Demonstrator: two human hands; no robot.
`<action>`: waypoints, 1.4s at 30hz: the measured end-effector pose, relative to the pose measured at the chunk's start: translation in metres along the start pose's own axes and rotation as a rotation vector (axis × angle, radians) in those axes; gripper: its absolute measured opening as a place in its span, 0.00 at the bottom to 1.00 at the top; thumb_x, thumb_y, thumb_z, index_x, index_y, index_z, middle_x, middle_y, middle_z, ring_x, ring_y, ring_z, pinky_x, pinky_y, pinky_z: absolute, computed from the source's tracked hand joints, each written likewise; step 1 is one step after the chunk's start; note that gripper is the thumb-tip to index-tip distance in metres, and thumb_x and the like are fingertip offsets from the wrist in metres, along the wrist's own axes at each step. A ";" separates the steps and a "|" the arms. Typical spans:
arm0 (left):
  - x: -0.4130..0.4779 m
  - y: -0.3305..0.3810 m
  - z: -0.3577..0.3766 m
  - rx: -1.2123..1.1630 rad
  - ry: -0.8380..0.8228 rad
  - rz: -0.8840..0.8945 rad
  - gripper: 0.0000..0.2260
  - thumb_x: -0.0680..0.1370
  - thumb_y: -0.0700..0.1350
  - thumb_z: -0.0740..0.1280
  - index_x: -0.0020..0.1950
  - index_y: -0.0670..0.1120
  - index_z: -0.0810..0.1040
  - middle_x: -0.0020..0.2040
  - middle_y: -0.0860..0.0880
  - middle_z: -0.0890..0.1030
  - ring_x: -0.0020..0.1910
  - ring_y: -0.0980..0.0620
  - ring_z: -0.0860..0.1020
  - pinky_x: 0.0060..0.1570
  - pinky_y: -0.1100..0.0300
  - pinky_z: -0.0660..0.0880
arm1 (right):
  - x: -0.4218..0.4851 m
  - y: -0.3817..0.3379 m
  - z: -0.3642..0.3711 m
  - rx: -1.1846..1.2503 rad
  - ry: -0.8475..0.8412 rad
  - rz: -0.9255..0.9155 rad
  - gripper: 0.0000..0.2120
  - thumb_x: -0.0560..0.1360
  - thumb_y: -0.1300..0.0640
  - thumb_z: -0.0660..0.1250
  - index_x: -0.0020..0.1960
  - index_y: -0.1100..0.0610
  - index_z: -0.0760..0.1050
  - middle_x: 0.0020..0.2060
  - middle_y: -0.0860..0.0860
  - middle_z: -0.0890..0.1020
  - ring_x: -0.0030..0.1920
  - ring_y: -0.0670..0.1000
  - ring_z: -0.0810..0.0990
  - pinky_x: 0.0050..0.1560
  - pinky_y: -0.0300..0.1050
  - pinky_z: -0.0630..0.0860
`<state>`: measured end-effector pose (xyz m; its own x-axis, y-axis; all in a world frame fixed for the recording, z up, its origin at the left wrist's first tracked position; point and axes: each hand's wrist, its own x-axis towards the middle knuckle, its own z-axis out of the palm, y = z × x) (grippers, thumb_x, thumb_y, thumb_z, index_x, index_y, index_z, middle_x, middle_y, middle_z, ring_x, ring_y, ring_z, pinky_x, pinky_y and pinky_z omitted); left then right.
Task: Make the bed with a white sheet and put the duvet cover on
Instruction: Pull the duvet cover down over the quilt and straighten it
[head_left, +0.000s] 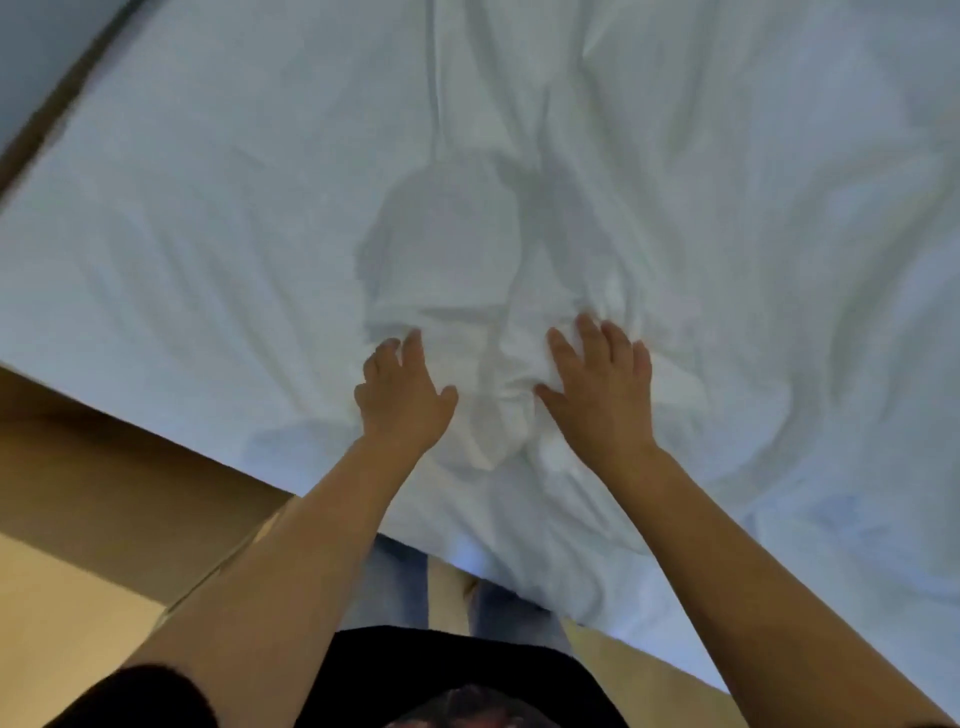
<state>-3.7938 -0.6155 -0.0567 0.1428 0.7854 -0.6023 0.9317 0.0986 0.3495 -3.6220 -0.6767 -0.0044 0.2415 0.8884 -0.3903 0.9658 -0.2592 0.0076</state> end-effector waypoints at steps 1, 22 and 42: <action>0.010 -0.003 0.003 0.014 -0.028 -0.035 0.39 0.76 0.56 0.66 0.78 0.49 0.46 0.77 0.42 0.51 0.74 0.42 0.52 0.68 0.44 0.58 | 0.006 -0.002 0.004 0.046 0.043 -0.008 0.25 0.76 0.49 0.66 0.70 0.56 0.68 0.72 0.61 0.65 0.71 0.64 0.62 0.68 0.61 0.57; -0.033 0.091 -0.013 -0.882 -0.129 0.004 0.21 0.75 0.51 0.68 0.68 0.53 0.69 0.52 0.61 0.75 0.53 0.58 0.74 0.54 0.63 0.69 | -0.006 0.077 -0.065 1.379 0.519 0.590 0.19 0.81 0.56 0.57 0.33 0.54 0.75 0.29 0.43 0.76 0.31 0.37 0.72 0.36 0.31 0.71; -0.057 0.137 0.019 -0.806 0.067 0.122 0.06 0.79 0.49 0.63 0.55 0.56 0.74 0.39 0.58 0.76 0.34 0.69 0.74 0.36 0.78 0.68 | 0.009 0.099 -0.005 0.459 0.238 0.054 0.09 0.81 0.59 0.55 0.51 0.61 0.73 0.47 0.55 0.75 0.47 0.54 0.71 0.47 0.44 0.65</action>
<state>-3.6684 -0.6585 0.0117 0.1835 0.8512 -0.4917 0.3814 0.3993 0.8337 -3.5233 -0.6927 -0.0028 0.3566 0.9168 -0.1798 0.8232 -0.3993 -0.4036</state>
